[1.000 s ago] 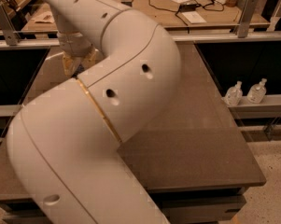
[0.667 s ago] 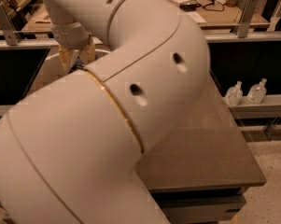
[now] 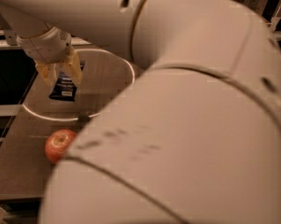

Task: Move rxbar blueberry near apple

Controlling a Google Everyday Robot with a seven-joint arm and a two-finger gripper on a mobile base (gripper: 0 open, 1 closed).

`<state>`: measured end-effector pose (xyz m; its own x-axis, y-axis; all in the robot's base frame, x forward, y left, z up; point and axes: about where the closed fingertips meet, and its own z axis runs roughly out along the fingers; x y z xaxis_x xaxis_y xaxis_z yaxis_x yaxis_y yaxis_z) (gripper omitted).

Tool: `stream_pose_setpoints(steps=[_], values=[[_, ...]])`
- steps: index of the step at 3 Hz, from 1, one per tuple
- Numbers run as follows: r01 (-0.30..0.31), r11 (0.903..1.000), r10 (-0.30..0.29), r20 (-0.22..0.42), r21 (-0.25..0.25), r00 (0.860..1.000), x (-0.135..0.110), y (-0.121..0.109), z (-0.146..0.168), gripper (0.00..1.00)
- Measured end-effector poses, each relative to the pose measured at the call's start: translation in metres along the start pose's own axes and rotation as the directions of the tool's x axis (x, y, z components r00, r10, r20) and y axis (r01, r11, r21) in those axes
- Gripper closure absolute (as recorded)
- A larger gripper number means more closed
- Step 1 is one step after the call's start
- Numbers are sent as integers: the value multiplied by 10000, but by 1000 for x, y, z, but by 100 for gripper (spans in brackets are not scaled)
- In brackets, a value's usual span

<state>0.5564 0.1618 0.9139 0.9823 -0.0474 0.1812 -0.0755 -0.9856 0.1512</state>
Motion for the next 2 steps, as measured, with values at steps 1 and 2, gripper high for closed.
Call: stream_pose_setpoints(steps=[1,2], values=[[76,9987,-71,-107,497,9999,-23,25,-15,100],[11,9969,-25,179,791,9998,-31,36,-10,100]])
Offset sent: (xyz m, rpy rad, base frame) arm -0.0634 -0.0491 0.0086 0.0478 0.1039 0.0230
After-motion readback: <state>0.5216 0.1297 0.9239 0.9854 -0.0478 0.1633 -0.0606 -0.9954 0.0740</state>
